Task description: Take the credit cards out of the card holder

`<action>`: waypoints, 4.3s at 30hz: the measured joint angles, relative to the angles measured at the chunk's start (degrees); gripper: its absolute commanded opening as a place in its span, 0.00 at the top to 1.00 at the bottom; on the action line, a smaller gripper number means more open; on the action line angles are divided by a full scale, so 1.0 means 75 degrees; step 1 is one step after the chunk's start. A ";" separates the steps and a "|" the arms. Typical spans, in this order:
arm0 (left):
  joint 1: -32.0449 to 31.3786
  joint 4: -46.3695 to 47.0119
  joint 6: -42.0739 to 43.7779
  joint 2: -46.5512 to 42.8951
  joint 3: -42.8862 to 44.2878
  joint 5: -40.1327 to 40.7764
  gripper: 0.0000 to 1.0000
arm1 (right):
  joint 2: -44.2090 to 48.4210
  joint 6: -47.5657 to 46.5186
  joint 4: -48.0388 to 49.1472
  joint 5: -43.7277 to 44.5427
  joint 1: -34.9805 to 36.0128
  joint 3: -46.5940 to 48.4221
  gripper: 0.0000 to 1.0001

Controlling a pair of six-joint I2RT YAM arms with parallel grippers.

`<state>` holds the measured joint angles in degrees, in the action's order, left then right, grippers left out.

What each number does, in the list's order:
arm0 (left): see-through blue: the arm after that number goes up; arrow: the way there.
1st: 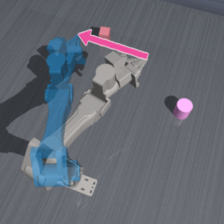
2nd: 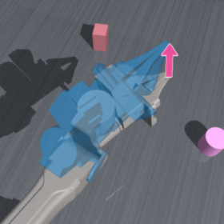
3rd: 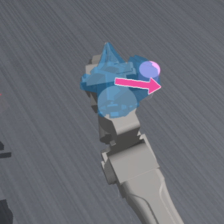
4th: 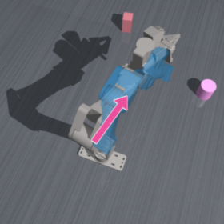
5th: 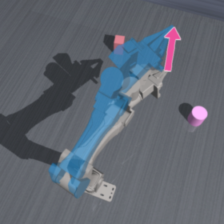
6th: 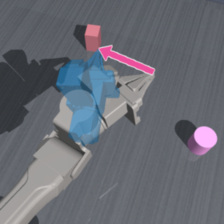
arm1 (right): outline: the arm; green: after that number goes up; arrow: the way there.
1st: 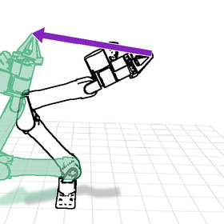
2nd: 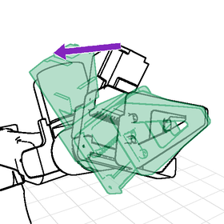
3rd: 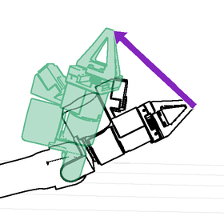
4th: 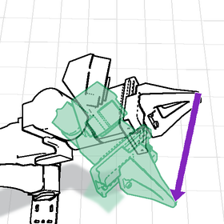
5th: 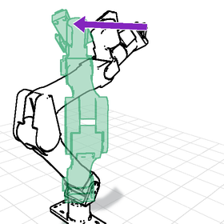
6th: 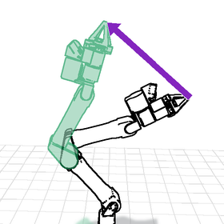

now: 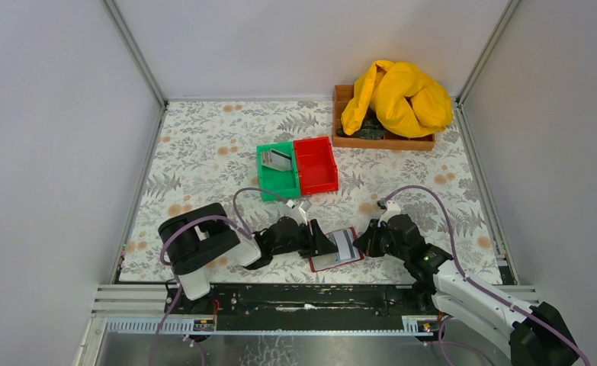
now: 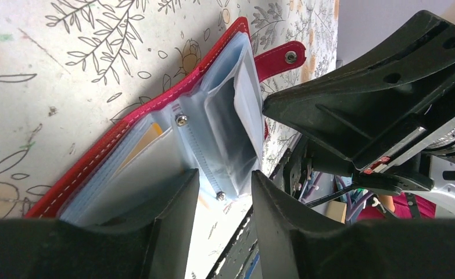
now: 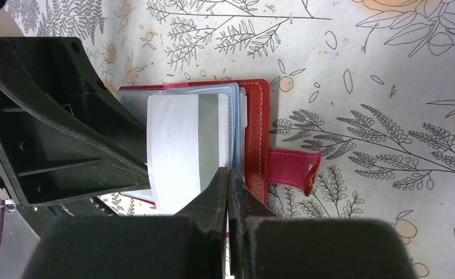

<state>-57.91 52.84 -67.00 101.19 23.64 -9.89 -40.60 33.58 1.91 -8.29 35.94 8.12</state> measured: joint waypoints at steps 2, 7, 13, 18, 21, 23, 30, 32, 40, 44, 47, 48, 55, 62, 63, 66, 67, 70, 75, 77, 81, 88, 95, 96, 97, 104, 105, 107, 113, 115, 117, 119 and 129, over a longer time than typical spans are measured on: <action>0.0023 0.0178 -0.0052 0.0012 -0.0093 -0.0009 0.50 | 0.0000 0.0015 0.0006 -0.0055 0.0000 0.0000 1.00; 0.0029 0.0901 -0.0277 0.0254 -0.0265 -0.0064 0.49 | 0.0009 0.0108 0.0035 -0.0248 0.0035 -0.0009 1.00; 0.0029 0.1513 -0.0490 0.0533 -0.0358 -0.0201 0.48 | 0.0061 0.0169 0.0087 -0.0335 0.0044 -0.0076 1.00; 0.0029 0.1687 -0.0560 0.0542 -0.0434 -0.0198 0.46 | 0.0061 0.0189 0.0152 -0.0393 0.0044 -0.0122 1.00; 0.0029 0.1702 -0.0562 0.0539 -0.0434 -0.0198 0.46 | 0.0061 0.0192 0.0195 -0.0396 0.0044 -0.0137 1.00; 0.0029 0.1693 -0.0562 0.0539 -0.0414 -0.0201 0.46 | 0.0047 0.0192 0.0216 -0.0396 0.0044 -0.0152 1.00; 0.0052 0.1754 -0.0656 0.0761 -0.0216 -0.0201 0.46 | -0.0009 0.0198 0.0230 -0.0393 0.0044 -0.0181 1.00; 0.0073 0.1813 -0.0723 0.0828 -0.0172 -0.0213 0.46 | -0.0009 0.0201 0.0245 -0.0396 0.0044 -0.0195 1.00; 0.0079 0.1827 -0.0807 0.0874 -0.0111 -0.0213 0.55 | -0.0038 0.0251 0.0251 -0.0396 0.0044 -0.0274 1.00; 0.0079 0.1856 -0.0901 0.0918 -0.0111 -0.0227 0.64 | -0.0041 0.0277 0.0262 -0.0396 0.0044 -0.0312 1.00; 0.0079 0.1862 -0.0950 0.0956 -0.0111 -0.0227 0.69 | -0.0038 0.0300 0.0265 -0.0396 0.0044 -0.0326 1.00; 0.0079 0.1862 -0.0968 0.0970 -0.0111 -0.0227 0.71 | -0.0038 0.0303 0.0277 -0.0396 0.0044 -0.0326 1.00; 0.0079 0.1976 -0.1110 0.1247 -0.0111 -0.0230 0.82 | -0.0058 0.0303 0.0309 -0.0393 0.0044 -0.0326 1.00; 0.0082 0.1982 -0.1198 0.1358 -0.0111 -0.0236 1.00 | -0.0111 0.0306 0.0318 -0.0393 0.0044 -0.0326 1.00; 0.0082 0.1982 -0.1207 0.1358 -0.0111 -0.0236 1.00 | -0.0117 0.0306 0.0321 -0.0393 0.0044 -0.0326 1.00; 0.0082 0.1982 -0.1215 0.1358 -0.0111 -0.0239 1.00 | -0.0117 0.0303 0.0344 -0.0393 0.0044 -0.0326 1.00; 0.0082 0.1982 -0.1215 0.1358 -0.0111 -0.0242 1.00 | -0.0117 0.0306 0.0353 -0.0393 0.0044 -0.0326 1.00; 0.0099 0.1982 -0.1212 0.1358 -0.0111 -0.0254 1.00 | -0.0108 0.0306 0.0358 -0.0391 0.0044 -0.0326 1.00; 0.0163 0.1976 -0.1209 0.1326 -0.0143 -0.0291 1.00 | -0.0035 0.0306 0.0358 -0.0385 0.0044 -0.0329 1.00; 0.0189 0.1976 -0.1204 0.1268 -0.0207 -0.0289 1.00 | -0.0015 0.0306 0.0358 -0.0382 0.0044 -0.0329 1.00; 0.0195 0.1970 -0.1192 0.1151 -0.0315 -0.0289 1.00 | -0.0017 0.0306 0.0358 -0.0379 0.0044 -0.0329 1.00; 0.0224 0.1909 -0.1134 0.0950 -0.0408 -0.0291 1.00 | -0.0058 0.0306 0.0358 -0.0367 0.0044 -0.0329 1.00; 0.0280 0.1915 -0.1081 0.0833 -0.0597 -0.0323 1.00 | -0.0195 0.0306 0.0361 -0.0356 0.0044 -0.0329 1.00; 0.0283 0.1918 -0.1078 0.0833 -0.0629 -0.0335 1.00 | -0.0213 0.0309 0.0361 -0.0323 0.0044 -0.0329 1.00; 0.0289 0.1918 -0.1078 0.0833 -0.0662 -0.0344 1.00 | -0.0236 0.0312 0.0361 -0.0289 0.0044 -0.0329 1.00; 0.0367 0.1961 -0.1081 0.0833 -0.0790 -0.0388 1.00 | -0.0356 0.0391 0.0367 -0.0163 0.0047 -0.0326 1.00; 0.0379 0.1982 -0.1081 0.0833 -0.0816 -0.0399 1.00 | -0.0358 0.0396 0.0367 -0.0160 0.0047 -0.0326 1.00; 0.0411 0.2037 -0.1084 0.0833 -0.0877 -0.0411 1.00 | -0.0373 0.0408 0.0367 -0.0157 0.0047 -0.0326 1.00; 0.0493 0.2098 -0.1081 0.0804 -0.0985 -0.0449 1.00 | -0.0341 0.0417 0.0361 -0.0140 0.0050 -0.0321 1.00; 0.0493 0.2113 -0.1081 0.0804 -0.0985 -0.0504 1.00 | -0.0189 0.0385 0.0300 -0.0102 0.0050 -0.0321 1.00; 0.0495 0.2133 -0.1081 0.0804 -0.0994 -0.0522 1.00 | -0.0061 0.0358 0.0233 -0.0023 0.0052 -0.0321 1.00; 0.0504 0.2162 -0.1081 0.0804 -0.1017 -0.0551 1.00 | -0.0099 0.0356 0.0216 0.0020 0.0052 -0.0321 1.00; 0.0632 0.1845 -0.0906 -0.0003 -0.1268 -0.0571 1.00 | -0.0364 0.0358 0.0262 0.0047 0.0052 -0.0277 1.00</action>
<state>-53.17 66.67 -73.80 101.16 14.13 -14.17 -43.33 36.27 3.88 -7.94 36.34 6.04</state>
